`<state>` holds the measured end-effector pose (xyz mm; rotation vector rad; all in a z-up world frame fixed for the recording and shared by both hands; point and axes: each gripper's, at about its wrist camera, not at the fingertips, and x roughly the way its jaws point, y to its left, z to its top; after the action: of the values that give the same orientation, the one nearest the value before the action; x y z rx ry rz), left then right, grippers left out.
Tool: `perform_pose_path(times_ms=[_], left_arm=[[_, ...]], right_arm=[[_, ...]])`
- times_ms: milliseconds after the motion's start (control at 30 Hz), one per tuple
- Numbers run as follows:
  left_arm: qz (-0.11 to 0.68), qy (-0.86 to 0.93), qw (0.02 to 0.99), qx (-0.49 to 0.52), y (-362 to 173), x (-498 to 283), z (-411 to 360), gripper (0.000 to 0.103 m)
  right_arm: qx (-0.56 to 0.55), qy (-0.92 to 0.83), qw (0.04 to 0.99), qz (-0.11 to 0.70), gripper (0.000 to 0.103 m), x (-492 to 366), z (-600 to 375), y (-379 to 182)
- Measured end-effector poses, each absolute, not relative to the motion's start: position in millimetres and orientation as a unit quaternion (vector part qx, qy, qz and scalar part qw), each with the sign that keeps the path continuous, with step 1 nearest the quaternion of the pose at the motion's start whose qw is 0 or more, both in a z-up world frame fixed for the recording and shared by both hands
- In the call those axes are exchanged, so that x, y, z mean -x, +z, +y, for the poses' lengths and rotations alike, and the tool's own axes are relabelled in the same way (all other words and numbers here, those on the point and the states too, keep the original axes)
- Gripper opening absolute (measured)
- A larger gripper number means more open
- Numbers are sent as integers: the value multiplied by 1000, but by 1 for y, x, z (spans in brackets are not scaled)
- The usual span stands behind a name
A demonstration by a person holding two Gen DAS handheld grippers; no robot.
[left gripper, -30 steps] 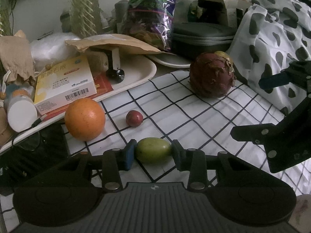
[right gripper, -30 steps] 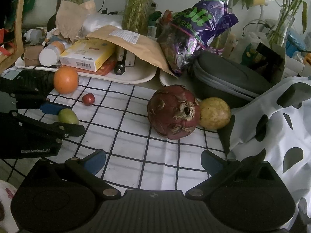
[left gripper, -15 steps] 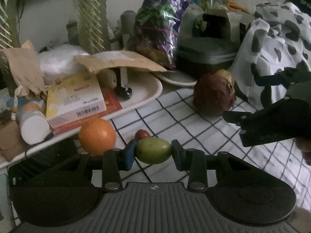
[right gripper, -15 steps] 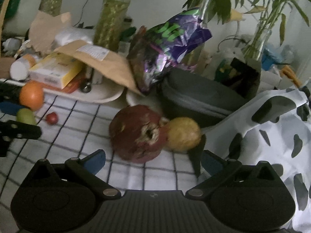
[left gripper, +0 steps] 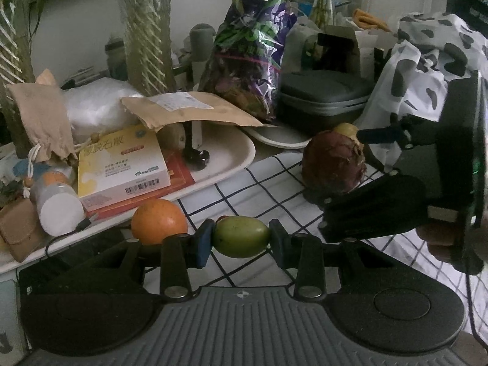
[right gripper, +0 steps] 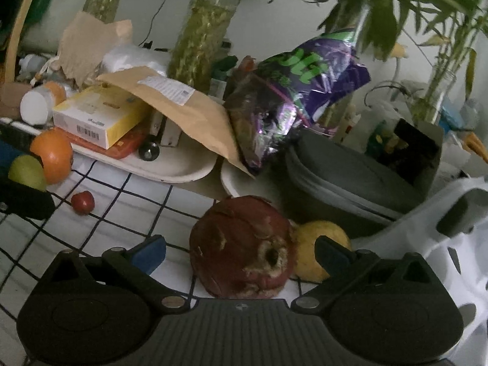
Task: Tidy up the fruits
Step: 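Grasp the dark red pomegranate with the right gripper while the left gripper holds the green fruit, then carry the pomegranate and the green fruit over the plate with both grippers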
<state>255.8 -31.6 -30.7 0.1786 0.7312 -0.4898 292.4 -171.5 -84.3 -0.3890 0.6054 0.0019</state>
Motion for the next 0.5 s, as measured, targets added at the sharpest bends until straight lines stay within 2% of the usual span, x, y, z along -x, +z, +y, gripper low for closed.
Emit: perform_pose_path(times_ms=[67, 133, 333, 500], left_arm=[[354, -237, 901, -85, -31, -256, -31, 38], [355, -237, 900, -86, -31, -257, -31, 38], [356, -243, 898, -89, -31, -255, -31, 38], [354, -246, 898, -89, -29, -252, -30, 38]], right_arm=[[208, -4, 930, 301, 83, -295, -169, -89], [218, -8, 928, 301, 78, -297, -168, -92], [207, -2, 929, 306, 70, -294, -171, -87], [192, 4, 931, 310, 70, -289, -175, -80]])
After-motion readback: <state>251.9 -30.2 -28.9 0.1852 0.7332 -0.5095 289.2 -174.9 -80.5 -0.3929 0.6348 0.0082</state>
